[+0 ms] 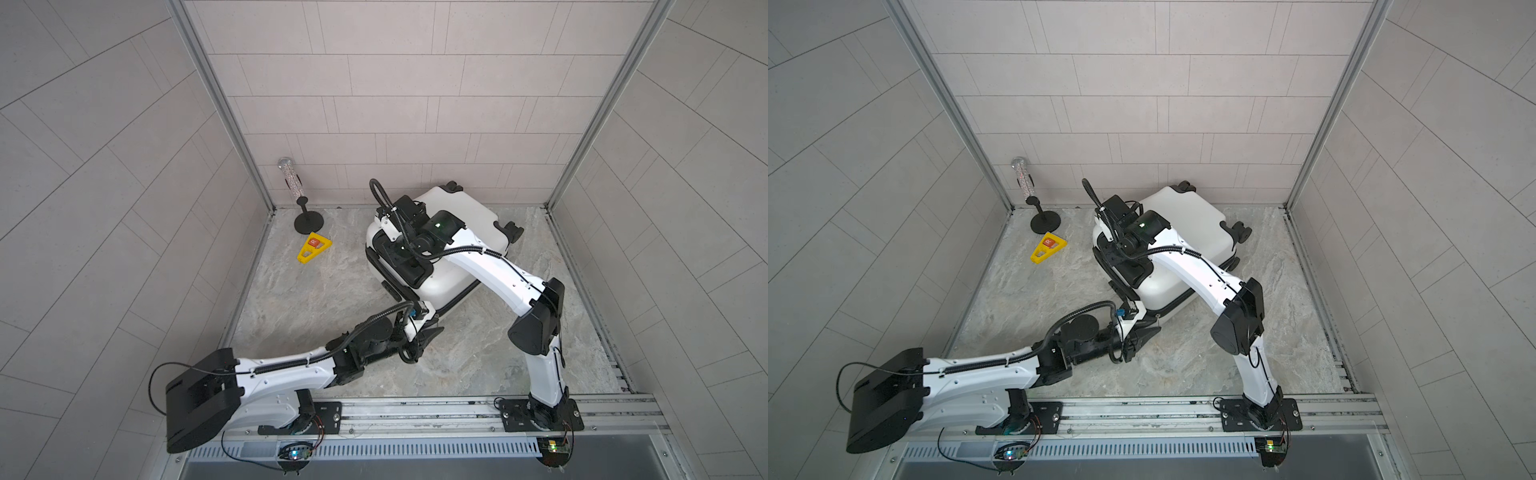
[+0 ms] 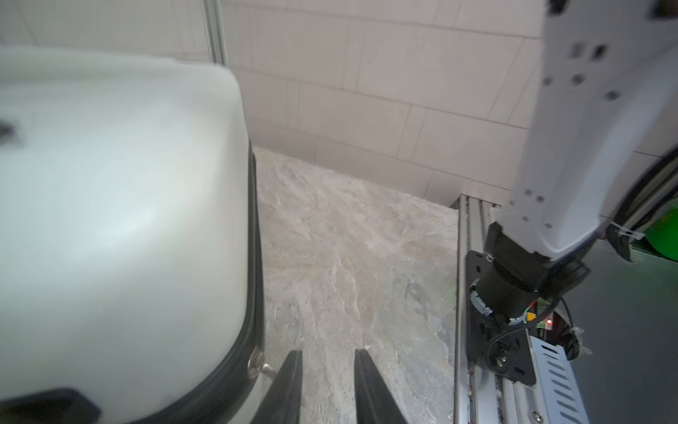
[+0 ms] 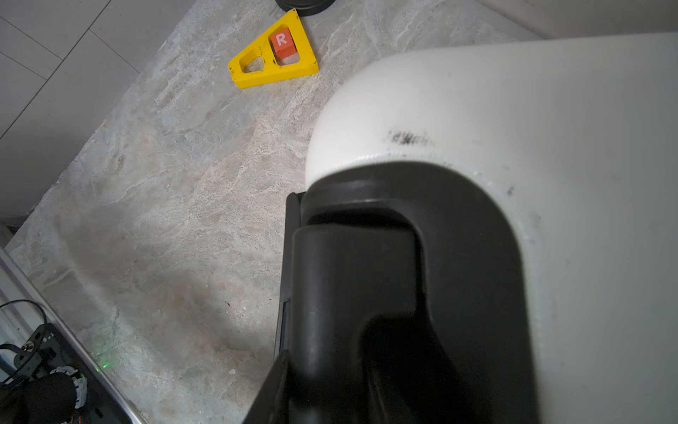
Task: Open the suitcase zippers
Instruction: Unzip the zipper on the suitcase, then place the suitcase at the center of the board.
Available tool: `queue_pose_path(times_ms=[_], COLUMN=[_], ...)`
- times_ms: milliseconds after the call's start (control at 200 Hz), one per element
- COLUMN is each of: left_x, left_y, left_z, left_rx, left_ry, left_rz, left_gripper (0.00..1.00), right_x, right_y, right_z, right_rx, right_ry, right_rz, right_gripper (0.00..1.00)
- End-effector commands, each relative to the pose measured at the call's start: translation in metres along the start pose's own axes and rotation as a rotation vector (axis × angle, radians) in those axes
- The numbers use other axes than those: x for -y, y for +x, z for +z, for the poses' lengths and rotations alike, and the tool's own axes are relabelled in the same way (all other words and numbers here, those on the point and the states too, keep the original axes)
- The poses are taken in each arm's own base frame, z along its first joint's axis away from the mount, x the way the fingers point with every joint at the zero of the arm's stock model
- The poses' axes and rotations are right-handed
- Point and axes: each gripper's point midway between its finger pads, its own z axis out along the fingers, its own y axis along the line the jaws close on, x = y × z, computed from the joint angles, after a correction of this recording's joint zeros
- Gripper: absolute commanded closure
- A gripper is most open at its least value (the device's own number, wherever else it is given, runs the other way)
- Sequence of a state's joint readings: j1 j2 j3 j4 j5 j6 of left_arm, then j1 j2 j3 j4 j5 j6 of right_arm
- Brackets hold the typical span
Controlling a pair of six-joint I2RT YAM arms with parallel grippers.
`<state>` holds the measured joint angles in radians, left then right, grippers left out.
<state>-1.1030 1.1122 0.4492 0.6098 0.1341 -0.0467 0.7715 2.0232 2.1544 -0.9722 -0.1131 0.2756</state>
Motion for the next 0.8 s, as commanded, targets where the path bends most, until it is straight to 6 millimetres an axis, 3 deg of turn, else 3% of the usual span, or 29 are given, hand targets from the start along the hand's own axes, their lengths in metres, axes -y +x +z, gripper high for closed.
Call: queue_pose_path(times_ms=[0,210,300,455,626,796], left_x=[-0.011,-0.056,-0.074,-0.097,-0.113,-0.124], left_y=[-0.018,-0.018,-0.027,-0.035,-0.052,-0.061], left_z=[-0.016,-0.065,-0.092,-0.121,-0.134,-0.132], left_rx=[0.023,-0.041,-0.045,-0.088,-0.121,-0.242], left_ry=[-0.072,-0.358,-0.469,-0.573,-0.603,-0.66], left_rz=[0.02,-0.034,-0.029,-0.053,-0.103,-0.205], left_gripper=[0.57,0.43,0.37,0.34,0.31,0.28], right_x=[-0.001,-0.025,-0.037,-0.051,-0.055,-0.027], right_y=[-0.049,-0.011,0.009,0.013,-0.001,0.0], right_z=[-0.061,-0.066,-0.073,-0.082,-0.102,-0.128], right_rx=[0.241,0.209,0.216,0.293,0.375,0.415], right_ry=[-0.013,-0.127,-0.193,-0.25,-0.273,-0.211], right_rz=[0.008,-0.276,-0.412,-0.453,-0.39,-0.275], right_gripper=[1.0,1.0,1.0,1.0,0.62,0.48])
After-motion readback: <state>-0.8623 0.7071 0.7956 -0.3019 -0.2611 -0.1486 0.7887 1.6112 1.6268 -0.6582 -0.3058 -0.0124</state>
